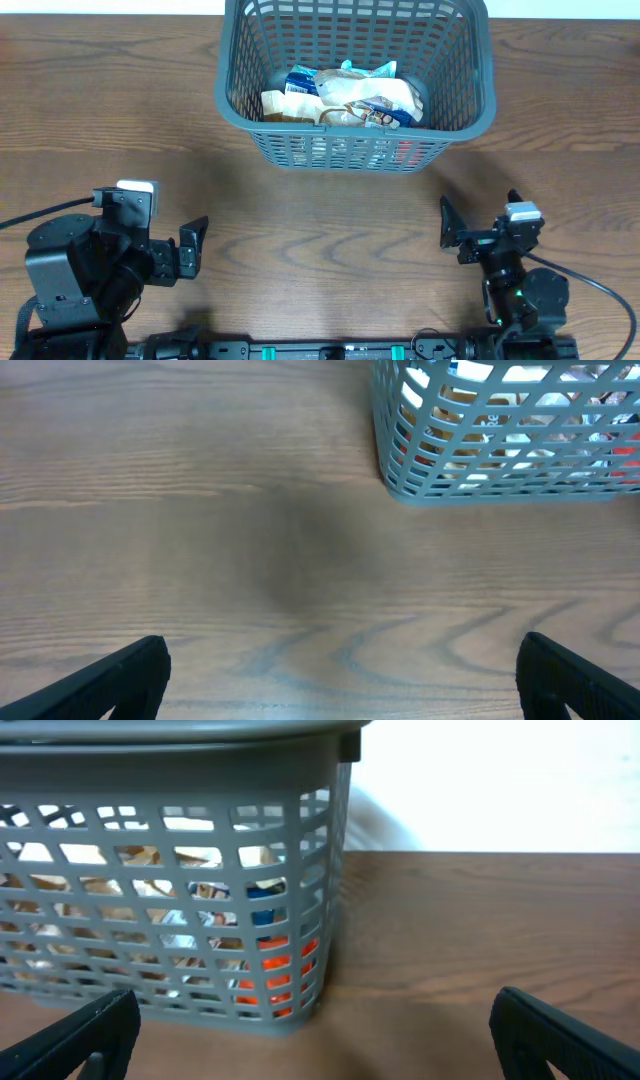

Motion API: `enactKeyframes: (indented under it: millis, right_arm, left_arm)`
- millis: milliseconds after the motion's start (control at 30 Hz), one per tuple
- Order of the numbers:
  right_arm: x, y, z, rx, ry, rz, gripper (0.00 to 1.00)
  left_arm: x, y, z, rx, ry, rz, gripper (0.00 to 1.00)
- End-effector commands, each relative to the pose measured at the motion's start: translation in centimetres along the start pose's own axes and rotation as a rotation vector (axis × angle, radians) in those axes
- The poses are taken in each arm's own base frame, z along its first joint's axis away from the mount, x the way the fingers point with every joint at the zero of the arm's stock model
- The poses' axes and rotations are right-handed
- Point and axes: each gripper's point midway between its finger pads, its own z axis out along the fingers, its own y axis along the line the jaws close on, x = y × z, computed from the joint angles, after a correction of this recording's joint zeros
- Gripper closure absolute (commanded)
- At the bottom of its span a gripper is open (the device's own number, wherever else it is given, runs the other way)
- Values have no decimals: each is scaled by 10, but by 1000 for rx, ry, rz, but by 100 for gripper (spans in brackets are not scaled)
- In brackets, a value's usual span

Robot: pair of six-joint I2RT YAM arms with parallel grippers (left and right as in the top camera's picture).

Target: Pack container

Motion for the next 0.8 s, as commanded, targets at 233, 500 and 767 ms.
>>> enactKeyframes:
  millis: [233,500,767]
  right_arm:
    - [15,0,4,-5,-97,-16,1]
    - [19,6,5,-26,-117,-88,1]
    - [37,6,8,-29,-64,-141,1]
  left_arm:
    - [2,0,2,5,9,-6,2]
    - [2,0,2,5,9,-6,1]
    - [2,0,2,5,9,-6,1]
